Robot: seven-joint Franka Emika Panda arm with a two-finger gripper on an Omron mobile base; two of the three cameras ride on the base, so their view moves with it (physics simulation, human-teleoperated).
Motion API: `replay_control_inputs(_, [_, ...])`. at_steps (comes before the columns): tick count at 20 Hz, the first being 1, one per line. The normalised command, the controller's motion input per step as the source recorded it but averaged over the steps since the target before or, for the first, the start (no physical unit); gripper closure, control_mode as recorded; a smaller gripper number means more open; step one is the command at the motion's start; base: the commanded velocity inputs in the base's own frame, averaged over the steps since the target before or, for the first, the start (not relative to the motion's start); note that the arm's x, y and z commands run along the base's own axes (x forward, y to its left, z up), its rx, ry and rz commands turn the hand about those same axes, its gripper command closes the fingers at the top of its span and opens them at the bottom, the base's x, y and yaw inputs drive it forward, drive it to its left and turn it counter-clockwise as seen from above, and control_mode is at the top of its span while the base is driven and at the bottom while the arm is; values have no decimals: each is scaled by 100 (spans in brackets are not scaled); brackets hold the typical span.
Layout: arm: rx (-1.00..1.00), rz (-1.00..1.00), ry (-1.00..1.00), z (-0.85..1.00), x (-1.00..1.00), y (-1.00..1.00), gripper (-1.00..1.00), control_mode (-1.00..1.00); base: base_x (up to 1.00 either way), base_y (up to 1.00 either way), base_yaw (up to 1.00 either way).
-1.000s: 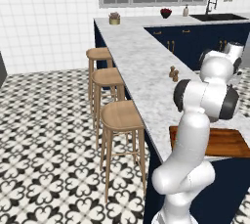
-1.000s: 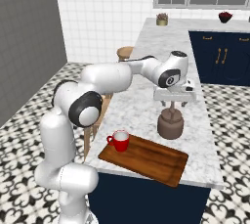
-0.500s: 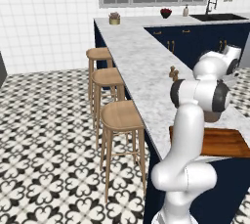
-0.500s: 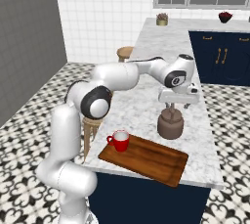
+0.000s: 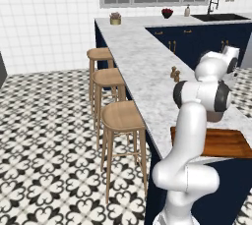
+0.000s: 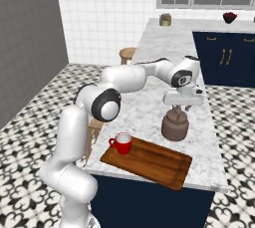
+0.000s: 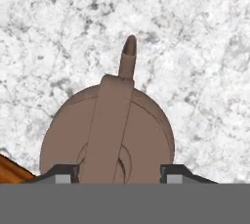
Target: Pick the kettle from the counter and place it on the tray. Then pick the mug from the cabinet and place it on the tray. Then close the cabinet doors.
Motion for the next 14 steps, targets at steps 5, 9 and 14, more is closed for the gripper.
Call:
replay_control_inputs(5, [-2,0,0,-5,-8,0,100,-100,0,0,0])
replay_control_inputs(9, [0,-2,0,24,-37,0,100,-100,0,0,0])
replay_control_inputs(14, [0,0,0,59,-62,2,100,-100,0,0,0])
